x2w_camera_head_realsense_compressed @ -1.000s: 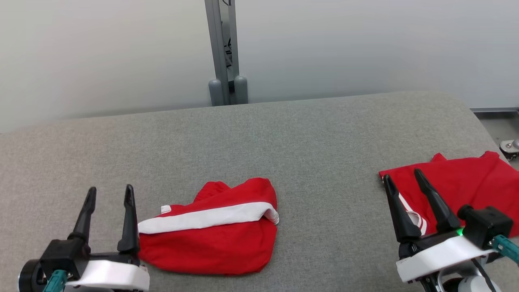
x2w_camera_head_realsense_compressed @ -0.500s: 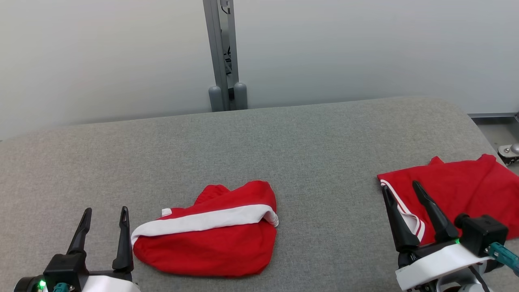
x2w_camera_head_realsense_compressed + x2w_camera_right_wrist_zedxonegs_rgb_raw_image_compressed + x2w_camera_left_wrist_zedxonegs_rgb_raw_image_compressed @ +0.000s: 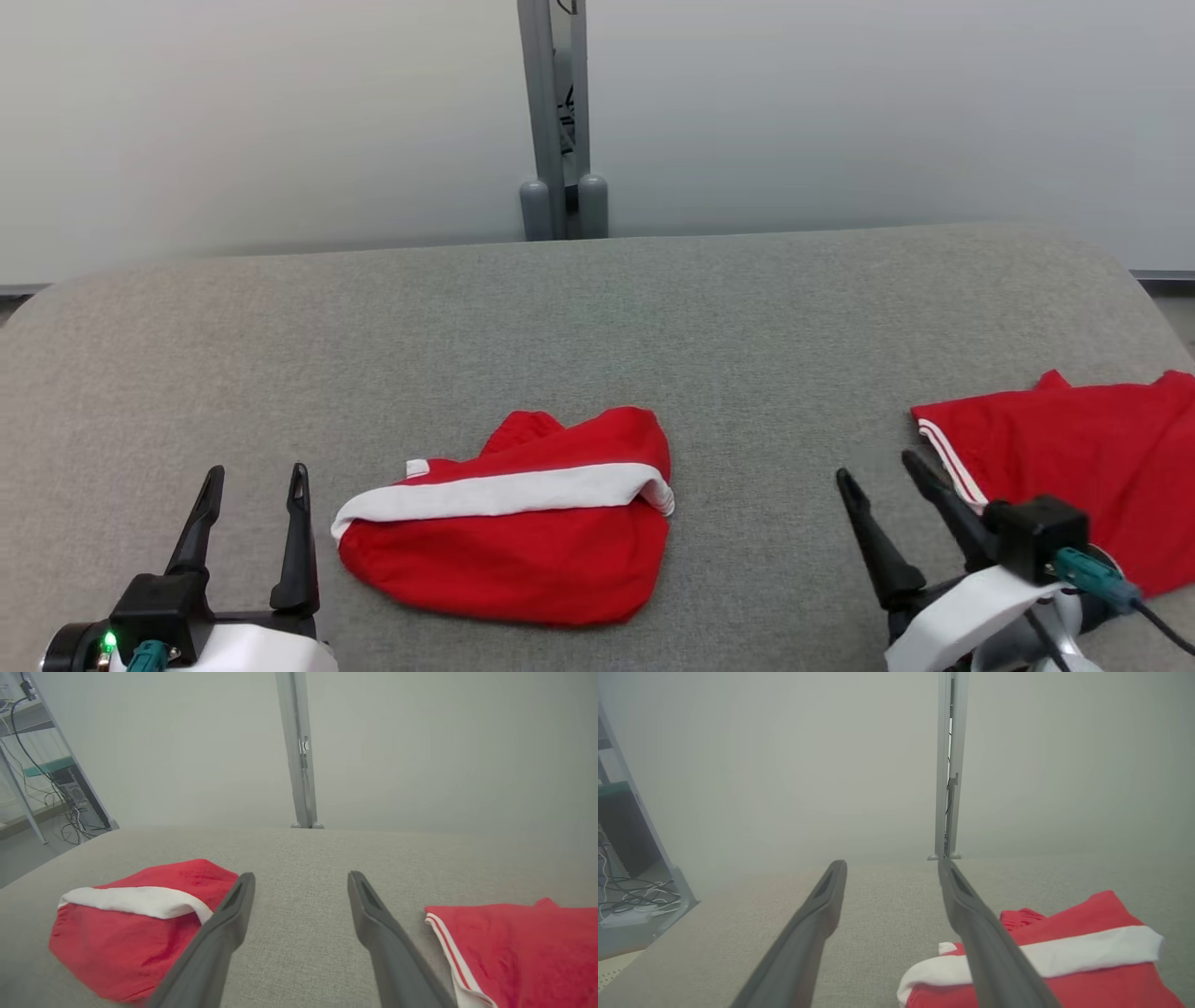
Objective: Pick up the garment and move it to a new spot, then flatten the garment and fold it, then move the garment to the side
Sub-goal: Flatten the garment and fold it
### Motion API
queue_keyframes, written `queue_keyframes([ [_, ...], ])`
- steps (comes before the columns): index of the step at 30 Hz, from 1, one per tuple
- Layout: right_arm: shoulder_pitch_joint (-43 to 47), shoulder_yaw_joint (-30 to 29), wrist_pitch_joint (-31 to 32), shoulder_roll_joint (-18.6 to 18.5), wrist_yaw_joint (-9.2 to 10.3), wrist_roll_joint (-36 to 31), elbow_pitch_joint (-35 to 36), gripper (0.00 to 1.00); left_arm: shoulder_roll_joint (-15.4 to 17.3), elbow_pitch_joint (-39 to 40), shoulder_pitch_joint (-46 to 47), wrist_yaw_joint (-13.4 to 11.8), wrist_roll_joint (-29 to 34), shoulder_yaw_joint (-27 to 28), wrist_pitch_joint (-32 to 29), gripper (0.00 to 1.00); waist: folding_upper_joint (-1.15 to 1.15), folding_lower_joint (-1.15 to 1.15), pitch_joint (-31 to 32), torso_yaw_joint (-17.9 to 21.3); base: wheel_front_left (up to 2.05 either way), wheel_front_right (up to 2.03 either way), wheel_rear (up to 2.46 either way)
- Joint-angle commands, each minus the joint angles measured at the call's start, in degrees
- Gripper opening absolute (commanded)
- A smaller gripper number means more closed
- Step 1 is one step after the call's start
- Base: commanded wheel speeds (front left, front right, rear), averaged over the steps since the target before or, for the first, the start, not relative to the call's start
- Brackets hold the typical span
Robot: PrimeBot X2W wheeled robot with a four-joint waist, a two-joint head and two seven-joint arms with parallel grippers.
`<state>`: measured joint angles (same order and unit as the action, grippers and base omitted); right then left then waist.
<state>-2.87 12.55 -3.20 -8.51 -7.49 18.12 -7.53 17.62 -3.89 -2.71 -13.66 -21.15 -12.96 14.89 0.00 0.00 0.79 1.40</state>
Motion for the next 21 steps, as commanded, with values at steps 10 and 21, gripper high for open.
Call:
queue_keyframes([
  [10, -9.4, 12.6, -0.1, -1.4, -0.01, 1.3, -15.2, 1.0, -1.3, 0.1, 3.7, 1.5, 1.1, -0.6, 0.2, 1.0, 0.0, 0.0, -3.6, -7.2, 0.0, 0.0, 0.0],
  [21, -21.0, 18.6, -5.0, 0.6, 0.0, 2.7, -32.9, 1.0, -3.1, -1.1, 7.1, 3.6, 2.4, -0.5, 0.2, 1.0, 0.0, 0.0, -7.0, -10.3, 0.0, 0.0, 0.0],
])
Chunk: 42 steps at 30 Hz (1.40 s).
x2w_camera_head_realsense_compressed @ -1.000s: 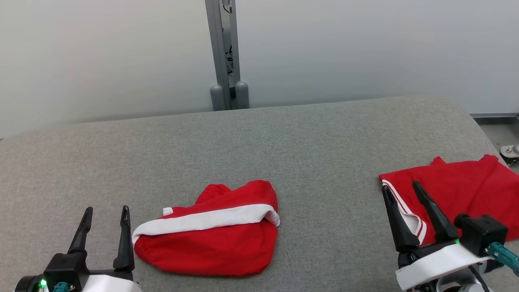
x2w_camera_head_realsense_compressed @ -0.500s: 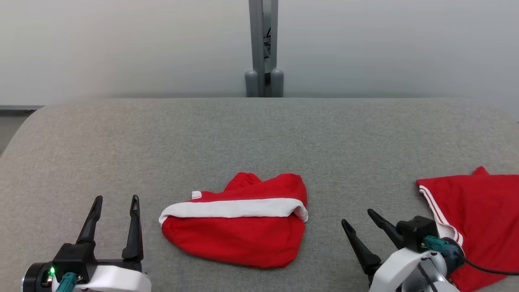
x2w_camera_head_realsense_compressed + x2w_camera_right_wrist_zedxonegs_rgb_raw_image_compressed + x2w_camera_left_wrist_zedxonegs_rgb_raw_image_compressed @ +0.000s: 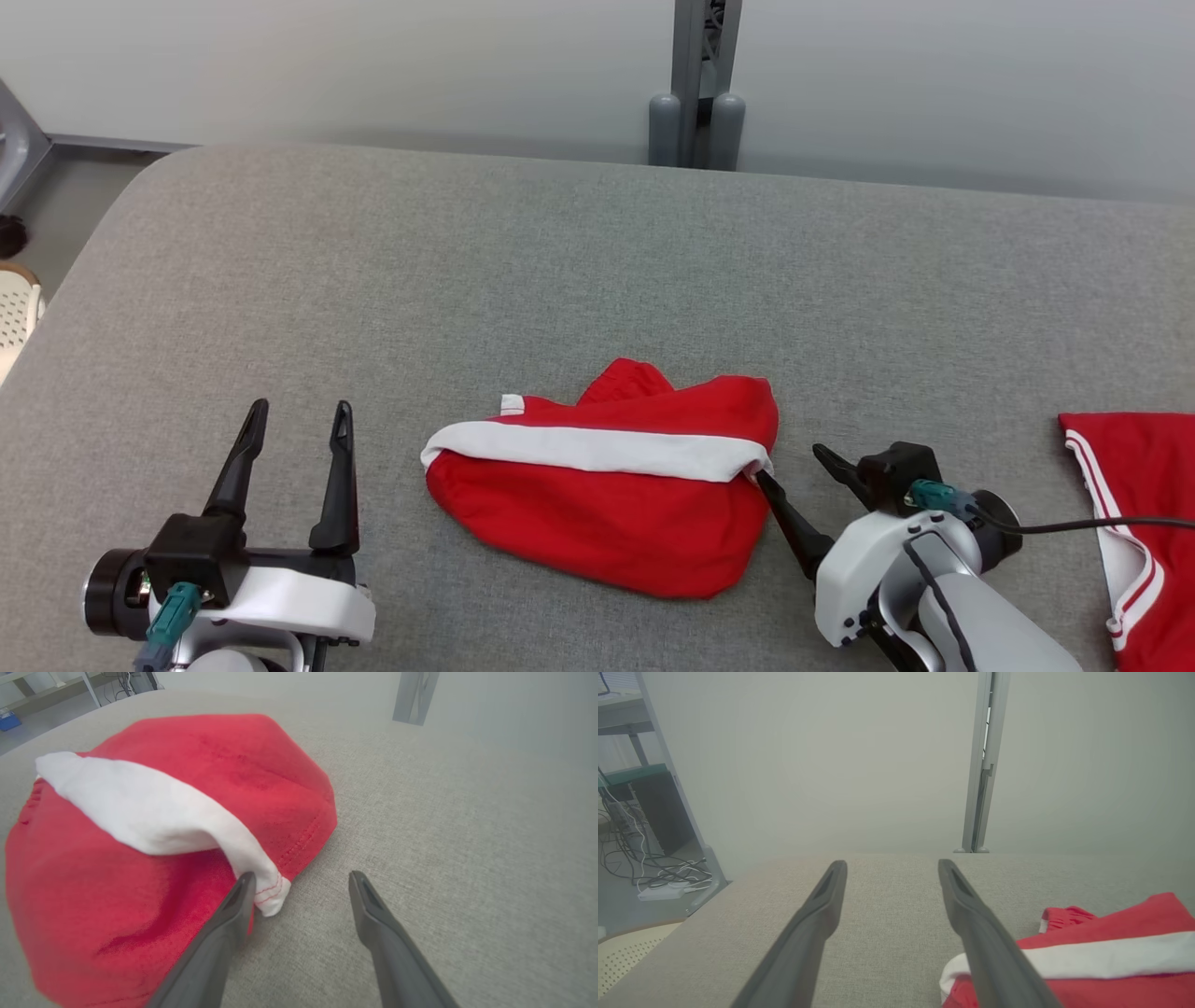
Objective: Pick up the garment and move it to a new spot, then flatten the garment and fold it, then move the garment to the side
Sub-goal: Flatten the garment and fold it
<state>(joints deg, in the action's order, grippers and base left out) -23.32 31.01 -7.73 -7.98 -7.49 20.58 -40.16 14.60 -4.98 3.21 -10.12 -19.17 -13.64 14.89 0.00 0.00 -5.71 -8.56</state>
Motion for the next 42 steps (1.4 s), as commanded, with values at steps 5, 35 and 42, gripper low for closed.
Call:
queue_keyframes([
  [5, -4.0, 1.9, -2.8, 1.5, 0.0, 2.3, -7.0, 0.24, -1.2, -0.8, 1.8, 1.1, 1.0, 0.5, 0.2, 1.0, 0.0, 0.0, -1.1, -0.6, 0.0, 0.0, 0.0],
  [35, 11.9, -22.0, -7.5, -0.9, -0.01, -5.0, 25.3, 1.0, -2.0, -3.3, -1.5, 3.9, 4.8, 4.9, 0.2, 1.0, 0.0, 0.0, 3.3, 6.8, 0.0, 0.0, 0.0],
  [42, 18.3, -26.3, -5.2, 0.2, -0.01, -8.1, 31.9, 1.0, -1.2, -3.6, -3.3, 3.4, 4.5, 5.0, -0.5, 1.0, 0.0, 0.0, 5.5, 8.8, 0.0, 0.0, 0.0],
])
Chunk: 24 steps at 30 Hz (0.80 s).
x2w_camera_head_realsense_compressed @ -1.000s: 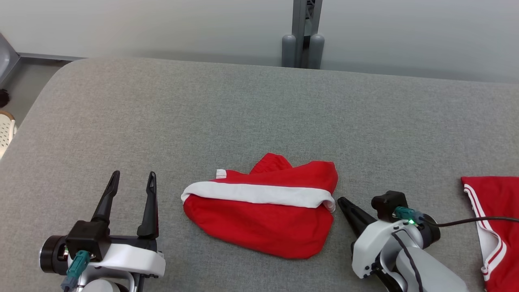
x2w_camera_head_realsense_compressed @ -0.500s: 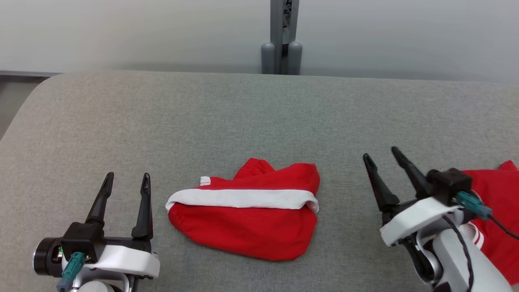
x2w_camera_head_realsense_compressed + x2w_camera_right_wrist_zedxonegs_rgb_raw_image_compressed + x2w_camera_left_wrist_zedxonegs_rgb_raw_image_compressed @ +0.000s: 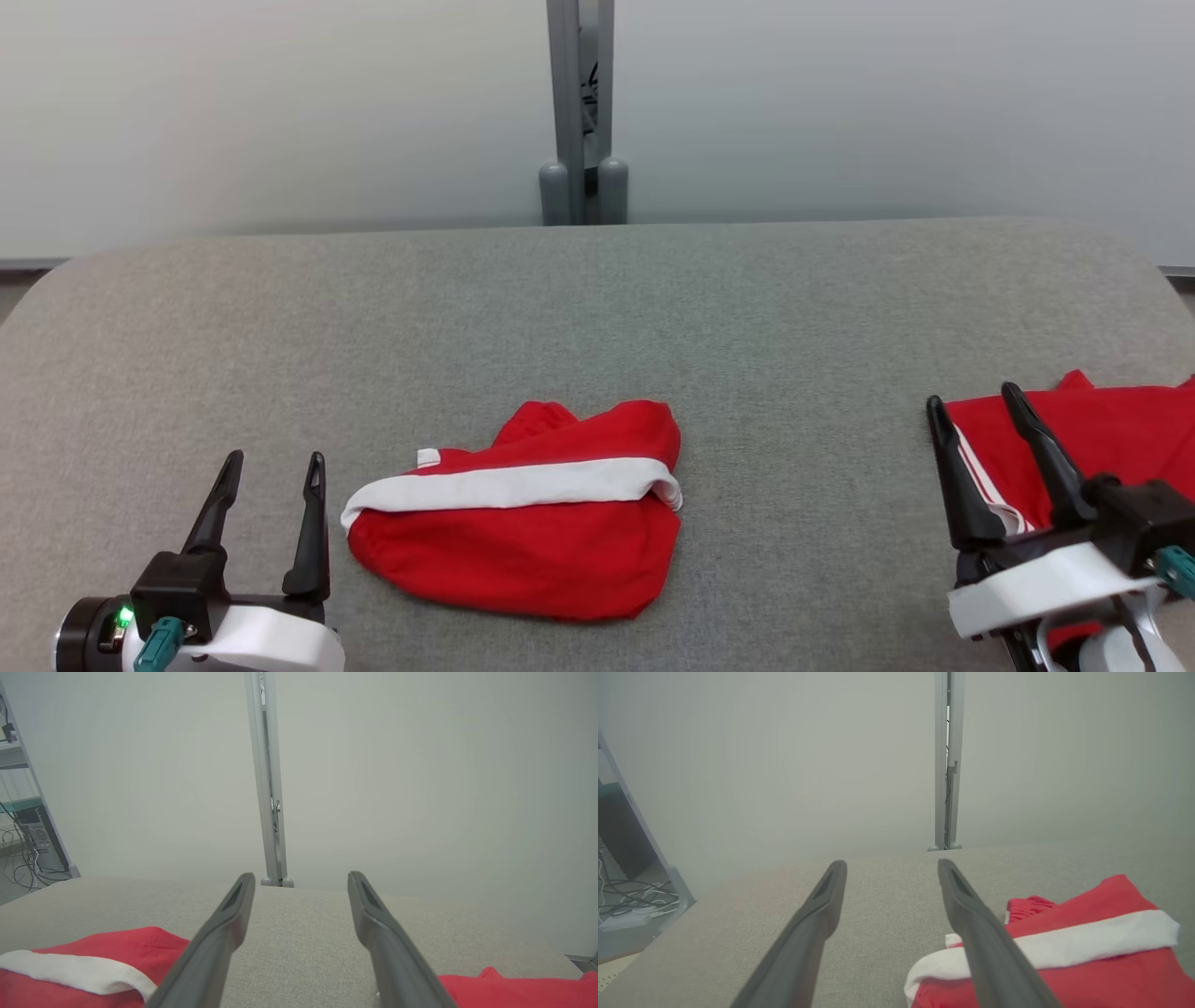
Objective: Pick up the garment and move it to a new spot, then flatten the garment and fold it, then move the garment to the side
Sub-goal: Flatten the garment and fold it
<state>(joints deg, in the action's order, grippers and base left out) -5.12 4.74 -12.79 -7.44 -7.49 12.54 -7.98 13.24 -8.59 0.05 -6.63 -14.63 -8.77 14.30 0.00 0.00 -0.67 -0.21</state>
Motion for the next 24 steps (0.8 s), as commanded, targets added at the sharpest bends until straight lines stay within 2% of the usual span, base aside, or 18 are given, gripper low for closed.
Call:
queue_keyframes([
  [1, 1.1, -0.6, 0.7, 0.1, -0.01, -0.2, 0.9, 1.0, 0.2, 0.1, -0.5, -0.2, -0.1, 0.2, 0.0, 1.0, 0.0, 0.0, 0.7, 0.8, 0.0, 0.0, 0.0],
  [12, 9.4, -5.7, 6.3, 2.5, -0.01, -1.4, 10.5, 1.0, 1.5, 1.4, -2.5, -0.9, -0.6, 0.2, -1.6, 1.0, 0.0, 0.0, 2.2, 2.7, 0.0, 0.0, 0.0],
  [24, 9.6, -5.5, 7.8, 3.0, -0.01, -1.9, 12.6, 1.0, 1.8, 2.4, -3.0, -1.6, -0.8, -0.2, -2.5, 1.0, 0.0, 0.0, 2.1, 2.8, 0.0, 0.0, 0.0],
])
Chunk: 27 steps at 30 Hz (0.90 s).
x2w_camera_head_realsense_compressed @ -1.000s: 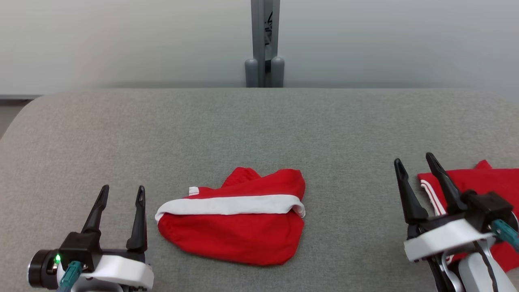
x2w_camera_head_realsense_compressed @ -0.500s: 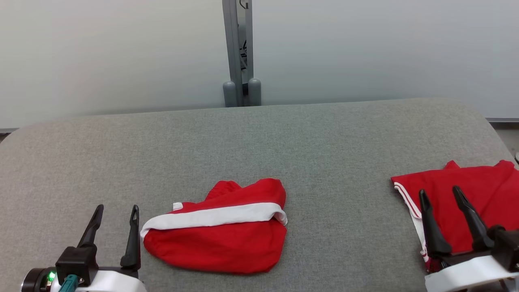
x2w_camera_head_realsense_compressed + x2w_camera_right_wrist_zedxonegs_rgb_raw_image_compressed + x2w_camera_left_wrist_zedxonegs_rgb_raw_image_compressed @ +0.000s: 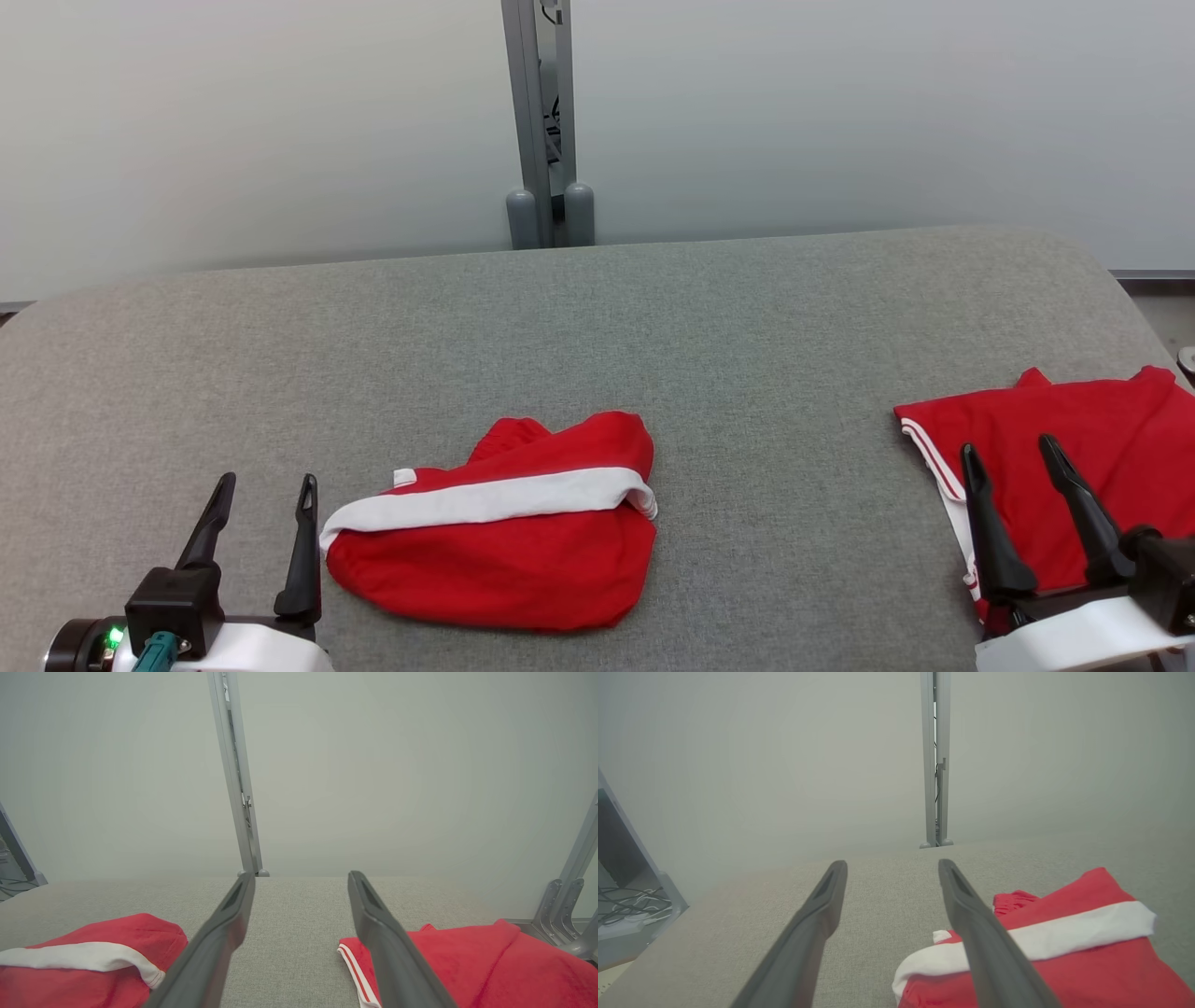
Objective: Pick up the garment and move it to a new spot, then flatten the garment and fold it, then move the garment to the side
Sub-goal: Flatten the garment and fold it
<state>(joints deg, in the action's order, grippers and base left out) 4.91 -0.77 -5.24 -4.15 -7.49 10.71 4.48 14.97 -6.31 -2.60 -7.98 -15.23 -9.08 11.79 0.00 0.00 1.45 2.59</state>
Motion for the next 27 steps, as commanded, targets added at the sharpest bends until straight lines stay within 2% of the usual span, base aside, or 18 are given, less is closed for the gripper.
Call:
queue_keyframes([
  [1, -0.4, 0.0, 0.3, -0.4, -0.01, -0.1, 0.2, 1.0, 0.1, 0.2, -0.3, -0.3, -0.2, 0.0, -0.1, 1.0, 0.0, 0.0, 0.0, -0.1, 0.0, 0.0, 0.0],
  [7, -0.9, 0.7, 1.1, -1.4, -0.01, -0.8, 0.4, 1.0, 0.1, 0.3, 0.3, -0.3, -0.2, -0.4, -0.1, 1.0, 0.0, 0.0, -0.1, -1.5, 0.0, 0.0, 0.0],
  [12, -3.5, 6.3, 3.8, -4.5, -0.01, -1.0, -1.7, 1.0, -0.2, 0.3, 0.9, -0.4, -0.1, -1.1, 0.2, 1.0, 0.0, 0.0, -0.8, -3.7, 0.0, 0.0, 0.0],
  [18, -9.3, 16.5, 7.1, -7.9, -0.01, 0.9, -9.2, 1.0, -1.0, 0.0, 2.0, -0.3, 0.3, -2.5, 0.5, 1.0, 0.0, 0.0, -2.7, -7.8, 0.0, 0.0, 0.0],
  [21, -11.4, 19.4, 7.2, -8.4, 0.0, 1.7, -12.3, 1.0, -1.3, -0.2, 2.5, -0.1, 0.3, -2.9, 0.6, 1.0, 0.0, 0.0, -3.6, -9.2, 0.0, 0.0, 0.0],
  [27, -18.3, 26.3, 6.0, -8.7, 0.0, 4.0, -24.0, 1.0, -2.2, -1.4, 4.6, 0.8, 0.4, -4.3, 1.2, 1.0, 0.0, 0.0, -5.8, -12.9, 0.0, 0.0, 0.0],
])
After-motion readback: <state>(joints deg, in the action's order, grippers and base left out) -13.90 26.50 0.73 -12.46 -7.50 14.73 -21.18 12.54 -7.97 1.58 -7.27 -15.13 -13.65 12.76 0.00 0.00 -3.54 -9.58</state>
